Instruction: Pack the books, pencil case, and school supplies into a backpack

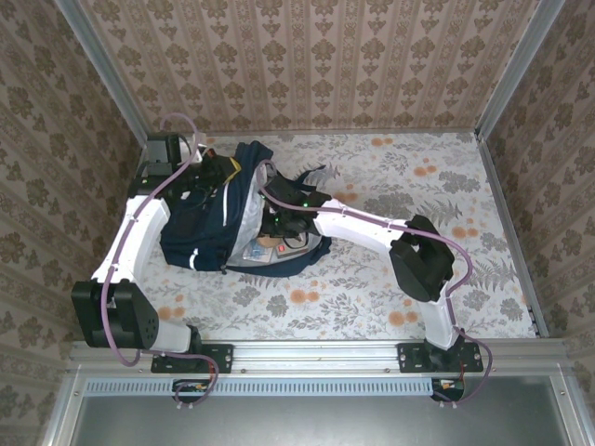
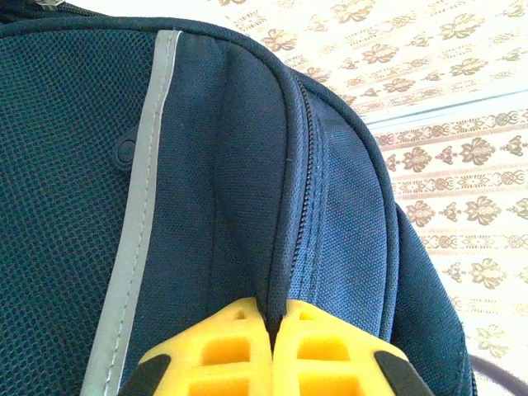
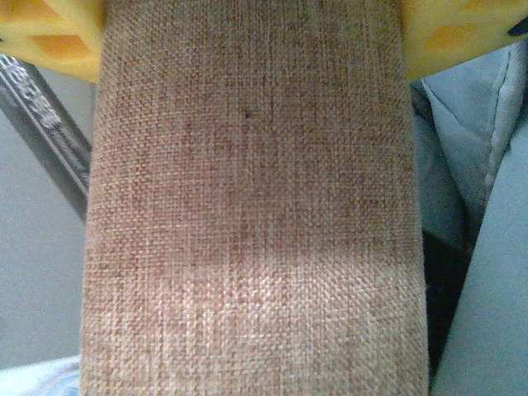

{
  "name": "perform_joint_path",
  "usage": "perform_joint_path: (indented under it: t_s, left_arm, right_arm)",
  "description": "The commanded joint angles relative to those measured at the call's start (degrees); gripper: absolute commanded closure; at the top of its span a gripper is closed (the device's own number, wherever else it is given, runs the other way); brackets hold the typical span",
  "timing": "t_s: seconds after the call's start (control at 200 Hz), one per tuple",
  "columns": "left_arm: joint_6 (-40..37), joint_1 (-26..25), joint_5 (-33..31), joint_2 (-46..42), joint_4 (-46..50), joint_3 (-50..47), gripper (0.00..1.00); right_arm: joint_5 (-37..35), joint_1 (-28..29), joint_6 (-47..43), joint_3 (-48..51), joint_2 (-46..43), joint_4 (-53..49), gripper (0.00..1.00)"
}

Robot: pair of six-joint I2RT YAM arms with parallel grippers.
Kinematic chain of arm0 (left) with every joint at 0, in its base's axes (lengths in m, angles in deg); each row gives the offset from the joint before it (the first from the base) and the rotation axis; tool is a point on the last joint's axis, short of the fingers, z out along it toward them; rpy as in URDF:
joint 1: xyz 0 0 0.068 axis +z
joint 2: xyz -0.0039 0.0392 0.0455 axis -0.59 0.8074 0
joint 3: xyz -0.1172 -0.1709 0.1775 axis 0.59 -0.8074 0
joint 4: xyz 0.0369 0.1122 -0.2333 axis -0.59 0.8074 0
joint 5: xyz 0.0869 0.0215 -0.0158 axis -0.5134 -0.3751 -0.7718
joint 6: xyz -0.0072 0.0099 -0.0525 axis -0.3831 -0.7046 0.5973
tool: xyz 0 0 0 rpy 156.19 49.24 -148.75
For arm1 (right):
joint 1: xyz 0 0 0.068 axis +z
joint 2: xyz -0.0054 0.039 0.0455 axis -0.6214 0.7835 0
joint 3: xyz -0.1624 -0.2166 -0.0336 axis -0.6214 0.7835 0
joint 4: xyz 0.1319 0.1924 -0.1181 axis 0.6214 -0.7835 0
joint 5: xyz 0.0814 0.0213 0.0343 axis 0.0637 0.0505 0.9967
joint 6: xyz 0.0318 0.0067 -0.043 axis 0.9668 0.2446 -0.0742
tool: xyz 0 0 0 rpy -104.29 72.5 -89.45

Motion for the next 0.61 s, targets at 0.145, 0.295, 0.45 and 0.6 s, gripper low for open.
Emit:
perform_joint_path:
  t_s: [0.145,0.295,0.45,0.6]
  left_arm:
    - [0.6,2.0,2.3,-3.4,-7.6,2.3,1.00]
    - [0.0,2.8,3.8,-3.5,-6.2,2.9,1.00]
    - [-0.7,3.5,4.6,-3.4,-4.6,3.7,1.00]
    - [0.2,4.0,5.1,-3.5,-4.9,3.5,1.00]
  right_arm:
    - [0.9,1.6,-23.0,2.1,-1.5,-0.4,0.40]
    - [0.9,1.8,-30.2,2.8,-1.9,-0.1,0.40]
    - [1.3,2.5,-34.0,1.7,-0.6,-0.1,0.41]
    - [3.1,3.0,-36.2,0.6,1.7,-1.2,0.41]
